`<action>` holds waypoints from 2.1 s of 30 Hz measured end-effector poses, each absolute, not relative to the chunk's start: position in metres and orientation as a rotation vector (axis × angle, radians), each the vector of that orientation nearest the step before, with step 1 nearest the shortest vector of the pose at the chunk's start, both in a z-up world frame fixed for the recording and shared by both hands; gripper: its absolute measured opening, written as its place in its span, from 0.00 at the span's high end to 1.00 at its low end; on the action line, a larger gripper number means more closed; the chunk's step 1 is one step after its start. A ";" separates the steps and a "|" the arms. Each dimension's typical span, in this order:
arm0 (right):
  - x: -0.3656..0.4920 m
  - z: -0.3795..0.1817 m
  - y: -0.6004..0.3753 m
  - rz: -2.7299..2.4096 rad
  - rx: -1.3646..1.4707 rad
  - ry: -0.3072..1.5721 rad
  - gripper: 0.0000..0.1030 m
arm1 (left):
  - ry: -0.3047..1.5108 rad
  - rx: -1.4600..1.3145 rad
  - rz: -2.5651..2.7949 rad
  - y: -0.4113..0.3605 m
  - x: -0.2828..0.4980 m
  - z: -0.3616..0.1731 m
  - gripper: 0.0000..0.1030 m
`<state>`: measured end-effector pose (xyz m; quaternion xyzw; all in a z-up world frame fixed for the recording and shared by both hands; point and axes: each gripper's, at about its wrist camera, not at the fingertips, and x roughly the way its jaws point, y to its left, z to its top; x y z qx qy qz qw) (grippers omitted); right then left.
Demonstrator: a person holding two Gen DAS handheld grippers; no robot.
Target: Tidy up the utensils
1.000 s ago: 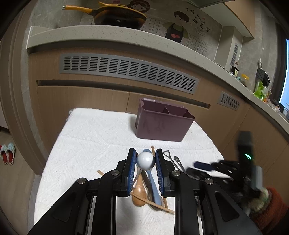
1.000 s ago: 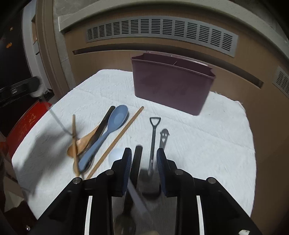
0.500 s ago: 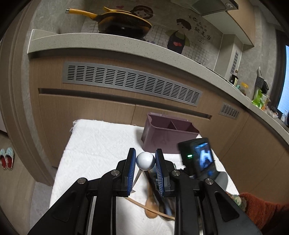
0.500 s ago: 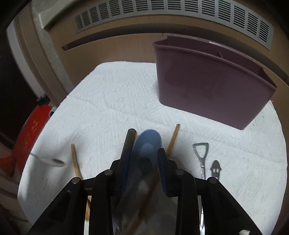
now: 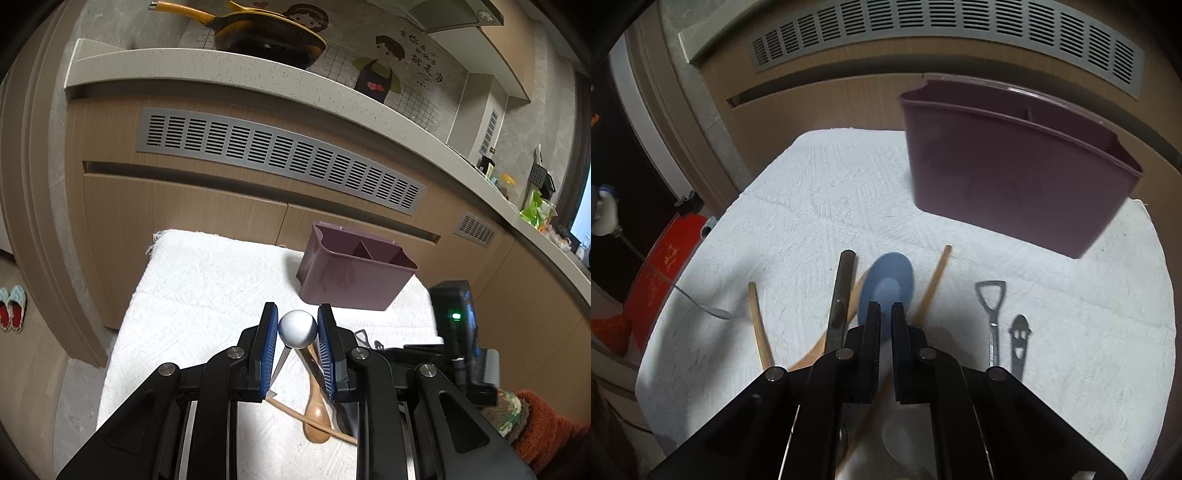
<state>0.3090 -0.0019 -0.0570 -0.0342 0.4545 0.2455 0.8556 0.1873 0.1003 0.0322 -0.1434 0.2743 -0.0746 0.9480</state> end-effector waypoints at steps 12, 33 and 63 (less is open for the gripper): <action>0.333 -0.080 0.036 0.363 -0.152 0.940 0.61 | 0.581 -0.334 -0.127 0.118 0.186 0.019 0.78; 0.284 -0.017 -0.040 0.406 -0.108 0.773 0.72 | 0.576 -0.344 -0.204 0.092 0.188 0.035 0.78; 0.373 0.067 -0.123 0.589 -0.081 0.670 0.64 | 0.467 -0.387 -0.391 0.037 0.366 0.132 0.78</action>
